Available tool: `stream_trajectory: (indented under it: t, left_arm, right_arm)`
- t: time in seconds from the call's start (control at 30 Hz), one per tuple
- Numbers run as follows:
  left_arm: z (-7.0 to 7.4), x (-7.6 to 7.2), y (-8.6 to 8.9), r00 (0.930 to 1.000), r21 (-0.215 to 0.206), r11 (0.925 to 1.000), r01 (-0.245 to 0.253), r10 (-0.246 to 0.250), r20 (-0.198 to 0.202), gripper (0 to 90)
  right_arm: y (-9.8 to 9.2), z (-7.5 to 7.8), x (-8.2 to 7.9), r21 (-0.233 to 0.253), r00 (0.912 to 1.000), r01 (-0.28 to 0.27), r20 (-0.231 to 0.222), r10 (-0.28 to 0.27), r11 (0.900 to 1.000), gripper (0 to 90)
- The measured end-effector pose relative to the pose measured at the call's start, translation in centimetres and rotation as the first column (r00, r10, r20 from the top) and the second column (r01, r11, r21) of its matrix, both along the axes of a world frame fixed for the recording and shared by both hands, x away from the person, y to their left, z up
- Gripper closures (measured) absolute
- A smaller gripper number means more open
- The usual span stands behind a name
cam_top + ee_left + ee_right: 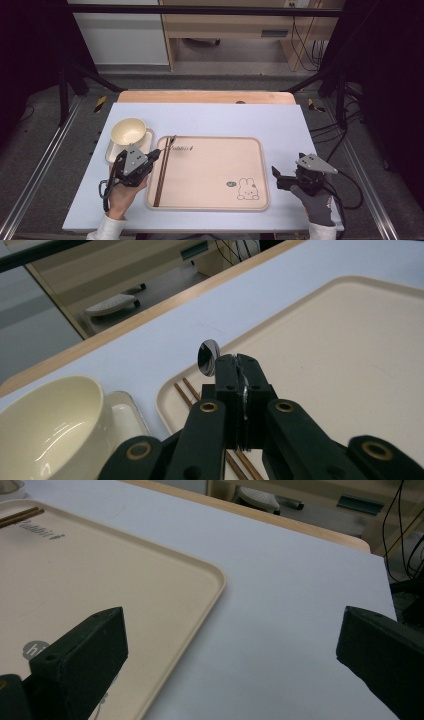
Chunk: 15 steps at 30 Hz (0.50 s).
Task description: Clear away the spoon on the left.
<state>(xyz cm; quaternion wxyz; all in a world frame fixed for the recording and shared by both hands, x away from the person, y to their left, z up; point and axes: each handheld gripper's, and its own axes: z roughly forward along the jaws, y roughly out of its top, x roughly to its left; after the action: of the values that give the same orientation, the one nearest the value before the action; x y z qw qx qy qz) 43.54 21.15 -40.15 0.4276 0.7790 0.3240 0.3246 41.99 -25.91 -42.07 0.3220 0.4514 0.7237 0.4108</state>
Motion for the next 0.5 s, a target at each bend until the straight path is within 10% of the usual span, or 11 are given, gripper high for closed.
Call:
stream_trajectory:
  t: [0.5]
  left_arm:
    - [-2.0, 0.8, -1.9, 0.9991, 0.113, 0.9935, 0.016, -0.011, -0.042, 89.0]
  right_arm:
    - [0.1, -0.1, 0.0, -0.001, 1.0, 0.0, -0.001, 0.0, 1.0, 0.4]
